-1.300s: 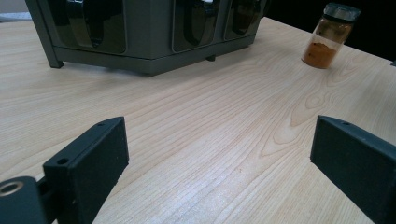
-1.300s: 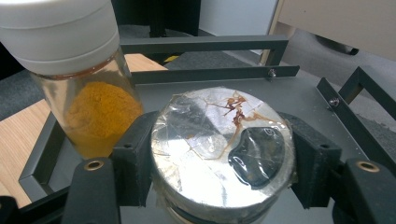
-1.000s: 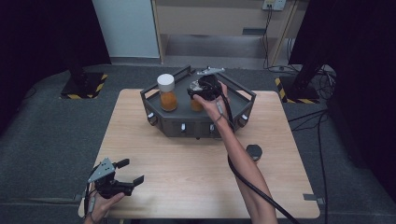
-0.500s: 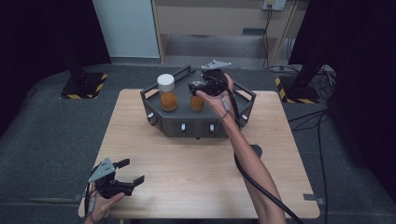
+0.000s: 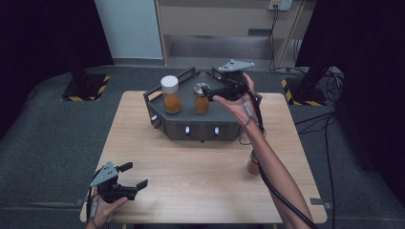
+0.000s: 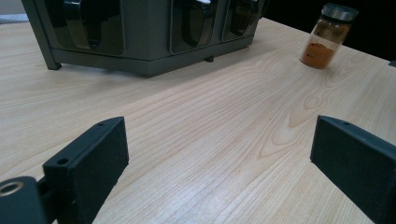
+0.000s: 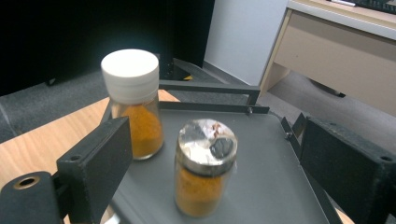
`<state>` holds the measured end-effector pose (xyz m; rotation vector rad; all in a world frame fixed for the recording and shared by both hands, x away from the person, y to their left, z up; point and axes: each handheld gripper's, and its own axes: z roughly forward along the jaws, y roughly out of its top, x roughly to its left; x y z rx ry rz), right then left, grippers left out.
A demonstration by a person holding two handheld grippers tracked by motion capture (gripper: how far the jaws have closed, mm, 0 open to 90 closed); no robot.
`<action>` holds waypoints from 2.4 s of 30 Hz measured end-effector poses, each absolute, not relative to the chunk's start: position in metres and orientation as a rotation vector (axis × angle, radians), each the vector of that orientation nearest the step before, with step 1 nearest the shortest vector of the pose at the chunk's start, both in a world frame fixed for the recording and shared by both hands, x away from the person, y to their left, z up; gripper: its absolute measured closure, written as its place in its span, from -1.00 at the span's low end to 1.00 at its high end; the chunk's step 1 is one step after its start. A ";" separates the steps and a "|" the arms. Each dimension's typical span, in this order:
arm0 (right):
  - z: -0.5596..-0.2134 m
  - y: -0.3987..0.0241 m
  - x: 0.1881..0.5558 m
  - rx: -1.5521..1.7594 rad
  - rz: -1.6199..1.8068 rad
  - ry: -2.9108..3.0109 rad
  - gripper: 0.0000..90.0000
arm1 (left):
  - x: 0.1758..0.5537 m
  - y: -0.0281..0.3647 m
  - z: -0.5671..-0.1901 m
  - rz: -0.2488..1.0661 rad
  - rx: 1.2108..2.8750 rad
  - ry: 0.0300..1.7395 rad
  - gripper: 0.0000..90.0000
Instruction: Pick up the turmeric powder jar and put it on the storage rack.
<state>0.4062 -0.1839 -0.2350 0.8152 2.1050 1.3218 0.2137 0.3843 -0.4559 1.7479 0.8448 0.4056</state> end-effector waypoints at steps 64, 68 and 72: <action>-0.392 -0.350 0.203 0.928 1.328 2.026 -0.89 | 0.213 0.380 -0.454 0.417 1.770 0.818 -0.93; -0.400 -0.351 0.200 0.941 1.318 2.036 -0.89 | 0.213 0.380 -0.454 0.417 1.770 0.817 -0.93; -0.407 -0.353 0.197 0.964 1.316 2.043 -0.88 | 0.213 0.380 -0.454 0.418 1.771 0.815 -0.93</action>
